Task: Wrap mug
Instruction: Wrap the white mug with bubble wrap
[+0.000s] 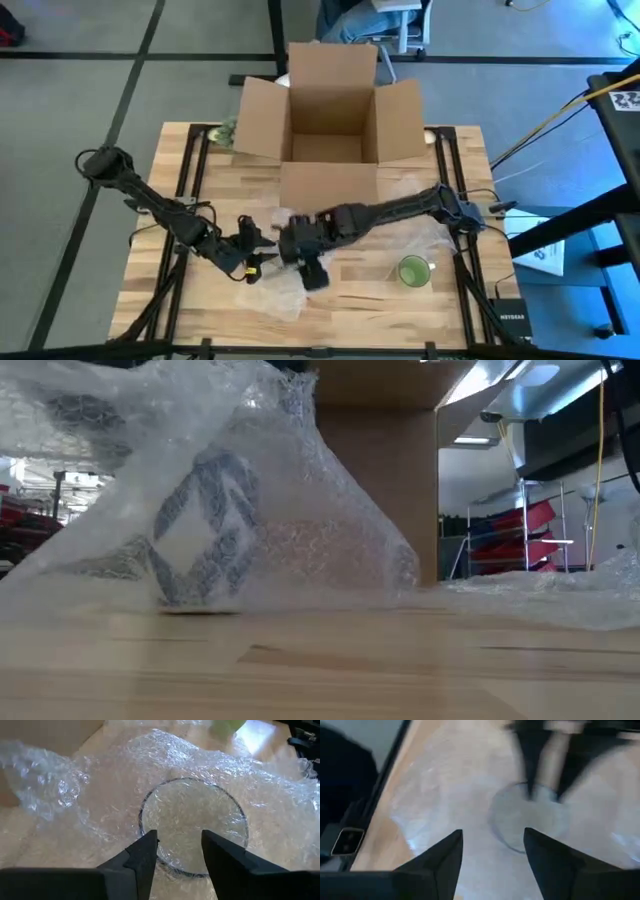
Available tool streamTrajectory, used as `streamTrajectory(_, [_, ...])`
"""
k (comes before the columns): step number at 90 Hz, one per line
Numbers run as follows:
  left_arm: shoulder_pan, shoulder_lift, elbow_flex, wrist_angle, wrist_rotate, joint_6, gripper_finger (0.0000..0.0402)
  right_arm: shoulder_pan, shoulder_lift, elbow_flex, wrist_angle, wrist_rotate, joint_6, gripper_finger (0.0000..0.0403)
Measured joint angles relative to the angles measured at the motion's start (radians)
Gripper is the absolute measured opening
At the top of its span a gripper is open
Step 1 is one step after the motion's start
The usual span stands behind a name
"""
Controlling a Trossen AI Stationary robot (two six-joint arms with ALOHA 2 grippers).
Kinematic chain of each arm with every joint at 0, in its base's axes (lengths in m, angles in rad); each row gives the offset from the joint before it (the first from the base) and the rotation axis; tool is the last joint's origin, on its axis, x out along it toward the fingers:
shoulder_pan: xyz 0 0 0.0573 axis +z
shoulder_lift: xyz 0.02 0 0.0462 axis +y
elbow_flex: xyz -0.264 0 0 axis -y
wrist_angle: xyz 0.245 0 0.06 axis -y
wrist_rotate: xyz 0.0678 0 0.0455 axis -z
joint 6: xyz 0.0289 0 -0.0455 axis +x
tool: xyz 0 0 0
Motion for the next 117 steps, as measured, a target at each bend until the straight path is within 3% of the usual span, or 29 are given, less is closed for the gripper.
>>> streamTrajectory(18, [0.001, -0.001, 0.000, 0.003, -0.004, 0.002, 0.0140, 0.025, 0.002, -0.155, 0.232, 0.152, -0.050, 0.0197])
streamTrajectory(53, [-0.002, -0.007, 0.000, 0.016, 0.015, -0.046, 0.0140, -0.030, -0.002, -0.341, 0.368, 0.092, 0.058, 0.0197])
streamTrajectory(78, [-0.014, -0.078, 0.000, 0.008, 0.124, -0.121, 0.0140, -0.034, -0.002, -0.357, 0.389, 0.058, 0.064, 0.0197])
streamTrajectory(96, [-0.054, -0.169, 0.001, -0.013, 0.121, -0.129, 0.0140, -0.033, 0.009, -0.358, 0.397, 0.100, -0.011, 0.0197])
streamTrajectory(117, [-0.069, -0.173, 0.001, -0.053, 0.115, -0.135, 0.0140, -0.033, 0.045, -0.355, 0.401, 0.101, -0.065, 0.0197])
